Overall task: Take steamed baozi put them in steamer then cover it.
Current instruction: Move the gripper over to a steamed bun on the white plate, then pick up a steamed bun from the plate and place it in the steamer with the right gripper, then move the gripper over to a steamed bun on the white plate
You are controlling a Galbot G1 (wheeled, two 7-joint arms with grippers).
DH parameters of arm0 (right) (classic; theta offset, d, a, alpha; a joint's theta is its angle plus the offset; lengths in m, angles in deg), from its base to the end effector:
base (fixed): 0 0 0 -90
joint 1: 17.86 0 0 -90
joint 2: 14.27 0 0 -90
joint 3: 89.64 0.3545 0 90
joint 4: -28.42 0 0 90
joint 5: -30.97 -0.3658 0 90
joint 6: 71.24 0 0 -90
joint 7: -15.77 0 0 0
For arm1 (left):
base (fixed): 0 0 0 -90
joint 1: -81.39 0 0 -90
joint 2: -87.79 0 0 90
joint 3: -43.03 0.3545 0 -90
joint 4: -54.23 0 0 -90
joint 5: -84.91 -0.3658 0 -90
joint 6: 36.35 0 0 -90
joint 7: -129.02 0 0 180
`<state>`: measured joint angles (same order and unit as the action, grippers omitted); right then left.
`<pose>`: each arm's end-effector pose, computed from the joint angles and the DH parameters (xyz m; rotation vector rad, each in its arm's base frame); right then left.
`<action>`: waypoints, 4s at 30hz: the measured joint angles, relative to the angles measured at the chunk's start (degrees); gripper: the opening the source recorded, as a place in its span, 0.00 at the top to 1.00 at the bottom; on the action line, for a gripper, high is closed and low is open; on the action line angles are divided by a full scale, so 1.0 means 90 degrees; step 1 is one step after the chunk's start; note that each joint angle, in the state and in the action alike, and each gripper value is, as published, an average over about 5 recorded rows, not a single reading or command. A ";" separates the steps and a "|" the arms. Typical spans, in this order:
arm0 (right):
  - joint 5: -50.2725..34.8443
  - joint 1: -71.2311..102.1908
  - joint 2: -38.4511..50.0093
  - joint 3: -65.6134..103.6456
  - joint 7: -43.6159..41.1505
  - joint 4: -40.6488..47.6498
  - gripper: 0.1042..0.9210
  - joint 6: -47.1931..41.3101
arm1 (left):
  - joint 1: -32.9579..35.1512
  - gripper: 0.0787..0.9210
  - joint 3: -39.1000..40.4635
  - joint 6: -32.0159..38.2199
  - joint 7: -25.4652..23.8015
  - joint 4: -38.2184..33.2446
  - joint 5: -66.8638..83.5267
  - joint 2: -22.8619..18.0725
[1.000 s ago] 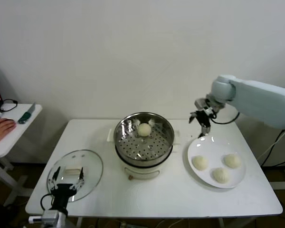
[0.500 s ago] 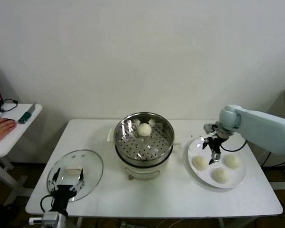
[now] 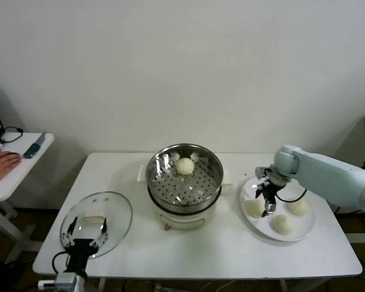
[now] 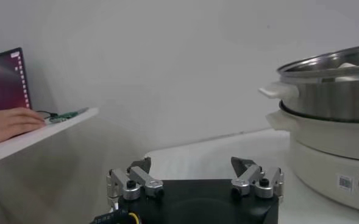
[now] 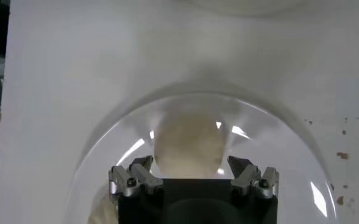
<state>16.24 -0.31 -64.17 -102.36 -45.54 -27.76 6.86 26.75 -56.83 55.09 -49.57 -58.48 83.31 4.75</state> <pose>0.5689 -0.1327 -0.2501 1.2963 -1.2631 1.1591 0.1527 0.0832 -0.3593 0.1634 -2.9362 -0.3268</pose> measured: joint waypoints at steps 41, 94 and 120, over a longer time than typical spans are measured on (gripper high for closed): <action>-0.2771 -0.3142 -0.0776 -0.1814 0.0033 -0.0143 0.31 -0.0118 | 0.0069 0.12 0.0277 0.0013 -0.0043 -0.0121 -0.0055 0.0073; -0.4123 -0.2889 -0.3892 -0.2577 0.0626 0.0115 0.12 -0.0765 | 0.0197 0.12 0.0323 -0.0101 -0.0121 -0.0418 0.0225 0.0141; -0.1882 -0.3789 0.0026 -0.2875 -0.0141 -0.1924 0.12 -0.0201 | 0.0159 0.12 0.0243 -0.0221 -0.0117 -0.0441 0.0215 0.0144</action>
<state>-0.70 -34.42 -63.94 -128.24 -46.81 -45.07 5.05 28.19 -54.64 53.10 -50.63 -62.45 85.25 6.05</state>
